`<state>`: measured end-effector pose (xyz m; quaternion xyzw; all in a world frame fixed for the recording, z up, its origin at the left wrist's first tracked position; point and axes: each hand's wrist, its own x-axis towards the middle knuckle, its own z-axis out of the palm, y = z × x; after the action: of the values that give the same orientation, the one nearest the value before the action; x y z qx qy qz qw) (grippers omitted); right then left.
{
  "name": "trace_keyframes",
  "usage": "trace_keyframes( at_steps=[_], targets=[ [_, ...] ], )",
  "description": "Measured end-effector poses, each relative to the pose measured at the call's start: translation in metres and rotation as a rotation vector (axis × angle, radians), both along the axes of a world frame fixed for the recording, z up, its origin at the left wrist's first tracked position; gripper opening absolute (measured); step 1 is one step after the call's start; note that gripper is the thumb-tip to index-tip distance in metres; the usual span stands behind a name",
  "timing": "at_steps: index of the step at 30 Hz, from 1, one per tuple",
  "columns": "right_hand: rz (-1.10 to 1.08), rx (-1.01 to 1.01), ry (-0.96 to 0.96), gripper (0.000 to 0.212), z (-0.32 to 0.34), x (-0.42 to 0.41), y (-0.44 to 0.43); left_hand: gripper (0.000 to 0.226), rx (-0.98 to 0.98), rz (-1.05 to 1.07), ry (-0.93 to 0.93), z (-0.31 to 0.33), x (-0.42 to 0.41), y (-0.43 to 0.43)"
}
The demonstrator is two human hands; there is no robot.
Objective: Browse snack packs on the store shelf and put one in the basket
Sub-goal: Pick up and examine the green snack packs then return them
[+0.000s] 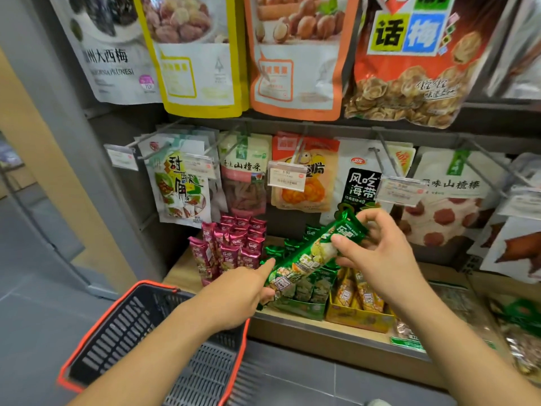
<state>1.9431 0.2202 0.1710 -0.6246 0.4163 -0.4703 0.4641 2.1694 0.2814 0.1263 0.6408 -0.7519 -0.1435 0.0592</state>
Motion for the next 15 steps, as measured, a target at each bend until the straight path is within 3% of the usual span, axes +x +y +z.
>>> trace_keyframes(
  at_steps=[2,7,15],
  targets=[
    [-0.041,-0.041,0.014,0.033,-0.001,0.004,0.000,0.066,-0.104,-0.014,-0.007,-0.001,-0.001,-0.002],
    [-0.100,-0.187,0.236,0.034,-0.007,0.021,0.015,0.062,-0.301,-0.130,0.232,0.005,-0.023,0.002],
    [0.015,-0.112,0.120,0.023,-0.006,0.028,0.018,0.058,-0.512,-0.042,0.339,0.016,-0.032,0.005]
  ],
)
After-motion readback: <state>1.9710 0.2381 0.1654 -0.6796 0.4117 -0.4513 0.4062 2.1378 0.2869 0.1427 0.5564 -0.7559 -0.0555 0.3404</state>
